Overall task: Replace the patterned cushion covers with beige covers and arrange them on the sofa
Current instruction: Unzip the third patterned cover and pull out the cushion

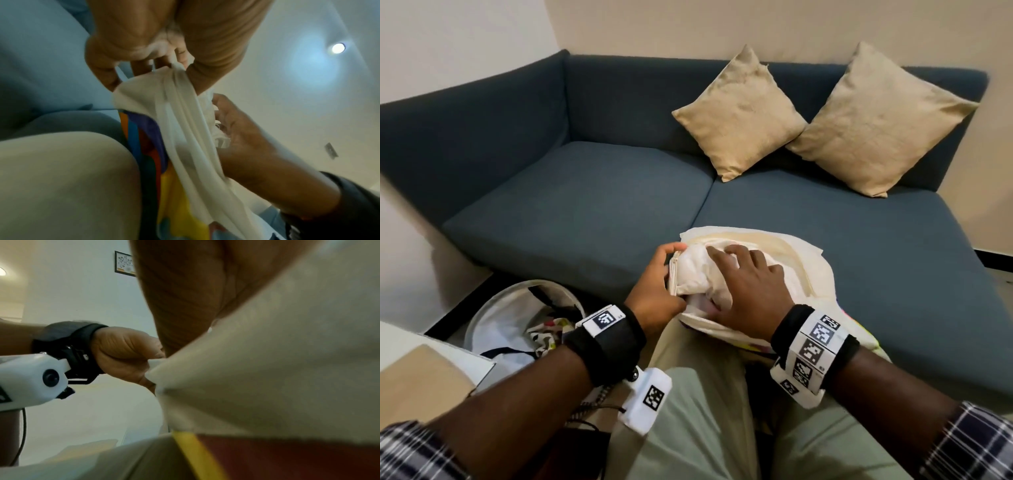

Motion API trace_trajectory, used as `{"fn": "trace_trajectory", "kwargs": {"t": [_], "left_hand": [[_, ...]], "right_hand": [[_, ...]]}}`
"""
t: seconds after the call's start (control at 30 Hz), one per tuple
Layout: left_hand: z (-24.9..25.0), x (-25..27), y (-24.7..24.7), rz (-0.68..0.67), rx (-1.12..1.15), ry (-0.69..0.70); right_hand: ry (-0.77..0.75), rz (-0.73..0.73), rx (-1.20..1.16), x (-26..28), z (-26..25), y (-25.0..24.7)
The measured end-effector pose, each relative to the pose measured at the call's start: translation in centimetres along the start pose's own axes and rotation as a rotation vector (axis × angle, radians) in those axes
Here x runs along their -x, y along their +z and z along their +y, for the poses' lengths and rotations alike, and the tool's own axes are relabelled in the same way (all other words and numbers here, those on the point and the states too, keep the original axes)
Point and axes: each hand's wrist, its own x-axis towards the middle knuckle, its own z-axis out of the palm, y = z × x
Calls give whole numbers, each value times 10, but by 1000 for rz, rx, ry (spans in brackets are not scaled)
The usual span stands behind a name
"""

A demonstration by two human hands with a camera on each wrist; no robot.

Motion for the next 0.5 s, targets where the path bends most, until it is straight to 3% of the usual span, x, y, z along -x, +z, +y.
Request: {"fn": "trace_trajectory", "kwargs": {"t": [0.13, 0.27, 0.37, 0.5], "left_hand": [[16, -12, 8, 13, 81, 108], [26, -42, 10, 107, -426, 229], [40, -58, 10, 140, -828, 130], [67, -82, -4, 80, -990, -151]], "right_hand": [[76, -12, -115, -19, 16, -20], [73, 66, -285, -48, 38, -56], [80, 89, -350, -68, 45, -76], [-3, 58, -503, -82, 58, -104]]}}
